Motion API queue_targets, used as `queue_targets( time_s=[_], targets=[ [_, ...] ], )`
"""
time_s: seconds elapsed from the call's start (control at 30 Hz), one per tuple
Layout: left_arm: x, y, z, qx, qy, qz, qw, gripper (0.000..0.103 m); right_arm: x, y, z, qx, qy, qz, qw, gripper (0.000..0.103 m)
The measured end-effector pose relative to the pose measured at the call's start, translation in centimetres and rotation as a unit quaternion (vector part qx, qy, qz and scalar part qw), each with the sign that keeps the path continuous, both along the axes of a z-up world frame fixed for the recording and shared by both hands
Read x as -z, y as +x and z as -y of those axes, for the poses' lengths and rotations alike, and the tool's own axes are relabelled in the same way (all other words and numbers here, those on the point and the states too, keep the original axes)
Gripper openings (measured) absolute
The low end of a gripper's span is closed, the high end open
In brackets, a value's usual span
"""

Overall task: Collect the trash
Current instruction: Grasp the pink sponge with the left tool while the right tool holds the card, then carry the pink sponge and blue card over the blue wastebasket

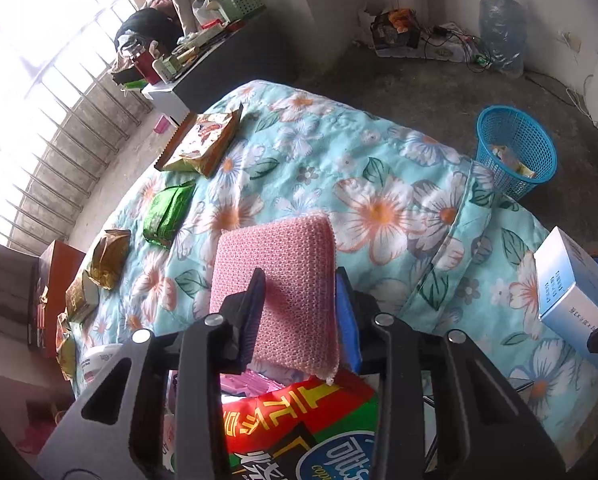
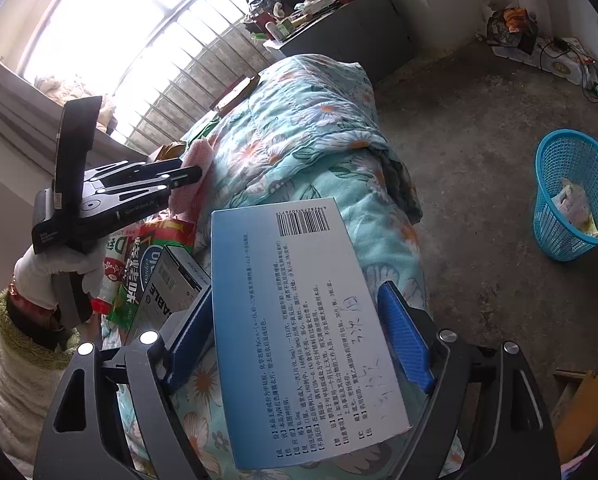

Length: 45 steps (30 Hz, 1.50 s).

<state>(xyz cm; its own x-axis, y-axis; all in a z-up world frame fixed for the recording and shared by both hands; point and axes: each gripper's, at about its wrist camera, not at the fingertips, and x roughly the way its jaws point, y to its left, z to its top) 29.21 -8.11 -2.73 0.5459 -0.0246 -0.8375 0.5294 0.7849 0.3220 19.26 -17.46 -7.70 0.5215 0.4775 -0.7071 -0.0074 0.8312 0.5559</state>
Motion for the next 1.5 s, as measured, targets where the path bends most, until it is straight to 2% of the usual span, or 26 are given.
queue_targets(
  time_s=[0.23, 0.5, 0.57, 0.8, 1.0, 1.07, 1.5],
  targets=[
    [-2.5, -1.9, -0.4, 0.005, -0.026, 0.052, 0.9983, 0.021, 0.2, 0.2, -0.9, -0.015, -0.021, -0.014, 1.000, 0.080],
    [-5.9, -6.1, -0.9, 0.007, -0.049, 0.126, 0.9909, 0.020, -0.3, -0.1, -2.2, -0.027, -0.067, -0.014, 0.997, 0.080],
    [-6.4, -7.3, -0.9, 0.010, -0.052, 0.138, 0.9890, 0.020, -0.4, -0.2, -2.6, -0.034, -0.083, -0.014, 0.996, 0.083],
    [-6.3, -9.8, -0.8, 0.010, -0.070, 0.144, 0.9870, 0.020, -0.4, -0.6, -3.8, -0.050, -0.135, -0.018, 0.989, 0.084],
    [-6.0, -11.1, -0.6, 0.007, -0.072, 0.157, 0.9849, 0.020, -0.5, -1.3, -5.2, -0.062, -0.195, -0.008, 0.979, 0.084],
    [-6.1, -11.4, -0.5, 0.009, -0.072, 0.161, 0.9842, 0.020, -0.5, -1.5, -5.1, -0.058, -0.196, -0.006, 0.979, 0.073],
    [-7.4, -13.2, 1.0, 0.026, -0.072, 0.193, 0.9782, 0.020, -2.1, -2.7, -2.8, -0.010, -0.163, 0.010, 0.987, 0.072]
  ],
)
